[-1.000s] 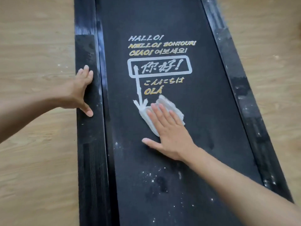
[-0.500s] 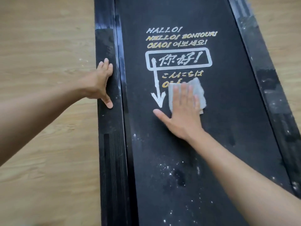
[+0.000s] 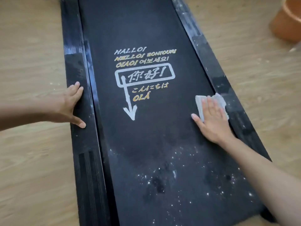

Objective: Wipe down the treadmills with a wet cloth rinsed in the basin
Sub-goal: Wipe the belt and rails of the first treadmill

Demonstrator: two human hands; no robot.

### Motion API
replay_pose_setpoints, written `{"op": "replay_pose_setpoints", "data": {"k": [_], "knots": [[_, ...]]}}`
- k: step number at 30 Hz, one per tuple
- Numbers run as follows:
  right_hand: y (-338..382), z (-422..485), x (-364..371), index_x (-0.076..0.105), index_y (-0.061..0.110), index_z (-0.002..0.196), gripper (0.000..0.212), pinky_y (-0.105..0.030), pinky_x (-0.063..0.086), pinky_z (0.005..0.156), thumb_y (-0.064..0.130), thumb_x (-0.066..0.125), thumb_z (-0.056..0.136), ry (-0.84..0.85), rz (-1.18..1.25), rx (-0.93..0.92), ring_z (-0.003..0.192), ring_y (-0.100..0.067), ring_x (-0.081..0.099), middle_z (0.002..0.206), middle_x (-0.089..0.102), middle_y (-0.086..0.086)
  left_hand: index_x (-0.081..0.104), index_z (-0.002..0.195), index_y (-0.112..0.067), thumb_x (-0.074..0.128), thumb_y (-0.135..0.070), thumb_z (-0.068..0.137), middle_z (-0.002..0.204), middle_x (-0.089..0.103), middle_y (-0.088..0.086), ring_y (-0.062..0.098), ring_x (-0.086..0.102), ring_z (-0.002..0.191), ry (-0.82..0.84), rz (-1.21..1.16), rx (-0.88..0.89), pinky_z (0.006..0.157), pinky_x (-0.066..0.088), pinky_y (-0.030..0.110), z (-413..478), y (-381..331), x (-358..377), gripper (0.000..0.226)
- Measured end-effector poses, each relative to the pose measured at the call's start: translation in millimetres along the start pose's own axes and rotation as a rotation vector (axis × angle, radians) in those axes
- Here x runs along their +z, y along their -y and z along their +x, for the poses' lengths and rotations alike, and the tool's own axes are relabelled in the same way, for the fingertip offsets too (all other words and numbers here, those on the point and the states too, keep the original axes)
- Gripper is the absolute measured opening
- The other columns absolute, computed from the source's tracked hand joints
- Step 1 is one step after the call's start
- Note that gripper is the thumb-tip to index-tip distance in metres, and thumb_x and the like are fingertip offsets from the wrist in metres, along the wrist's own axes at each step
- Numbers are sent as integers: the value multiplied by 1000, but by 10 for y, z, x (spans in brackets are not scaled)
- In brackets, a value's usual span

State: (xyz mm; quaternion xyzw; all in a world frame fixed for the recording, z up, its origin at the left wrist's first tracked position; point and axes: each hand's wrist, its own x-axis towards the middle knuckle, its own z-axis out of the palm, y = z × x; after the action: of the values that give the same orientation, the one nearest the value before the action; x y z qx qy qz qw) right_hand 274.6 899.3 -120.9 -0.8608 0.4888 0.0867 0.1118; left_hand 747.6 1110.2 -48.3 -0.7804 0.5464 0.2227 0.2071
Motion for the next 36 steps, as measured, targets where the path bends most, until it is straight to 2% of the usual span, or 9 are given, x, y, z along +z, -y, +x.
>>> {"op": "replay_pose_setpoints", "data": {"k": [4,6,9,13,16,20,23,30,36], "knots": [[-218,109,-81,-8,16,168,77,-41,-2,132,52,27,110,80,16,0,162,-17,-16,177,-13,-4,-15,161,-2,72,-90,55,169,-25,14,27,-10,160,20,39,9,130,14,40,92,48,26,163],[-210,123,-172,16,12,166,69,-48,23,127,41,45,110,32,65,-37,163,-23,3,175,11,-8,-16,161,-1,68,-93,56,168,-26,16,28,-10,160,31,72,7,129,15,40,89,39,18,163],[-241,135,-316,56,8,123,38,-51,52,86,30,70,95,-151,-102,-79,131,-39,50,133,50,-12,-17,160,-2,68,-92,58,168,-27,16,27,-10,160,28,82,-6,129,14,39,82,34,10,161],[61,234,-649,47,15,88,11,-36,38,52,17,57,87,93,-364,-16,82,-29,53,94,51,-7,-18,159,3,78,-80,63,167,-25,22,33,-10,159,72,75,-25,129,15,41,49,-94,-39,159],[358,194,-920,38,18,78,19,-49,49,63,11,55,84,182,-262,-85,66,-28,41,72,49,-3,4,159,10,81,-72,69,168,-3,29,38,5,158,65,156,-29,125,26,42,-5,-317,-165,144],[1078,-74,-1228,54,13,86,18,-38,50,62,28,57,96,235,153,-73,66,-19,65,80,71,-2,42,153,-20,78,-54,85,168,29,5,21,43,145,-113,-26,293,115,42,39,-134,-549,-286,83],[1693,-267,-1254,59,6,95,14,-39,64,76,18,53,98,328,652,-60,74,-16,79,86,78,-9,74,106,-30,76,-49,90,113,76,-12,2,70,98,-78,-576,539,93,55,26,-488,-848,-380,25],[2302,-528,-1155,59,17,83,22,-29,57,74,20,64,105,458,1532,12,71,-17,61,81,57,-7,49,74,-12,78,-45,90,68,58,6,15,52,66,-199,-1142,544,68,45,35,-936,-1157,-405,47],[2312,-636,-1138,62,8,109,29,-22,52,70,33,73,98,500,1598,-25,81,-23,73,94,73,-20,62,90,8,69,-27,100,78,69,19,15,63,69,-123,-1167,593,67,51,27,-968,-1078,-437,37]]}}
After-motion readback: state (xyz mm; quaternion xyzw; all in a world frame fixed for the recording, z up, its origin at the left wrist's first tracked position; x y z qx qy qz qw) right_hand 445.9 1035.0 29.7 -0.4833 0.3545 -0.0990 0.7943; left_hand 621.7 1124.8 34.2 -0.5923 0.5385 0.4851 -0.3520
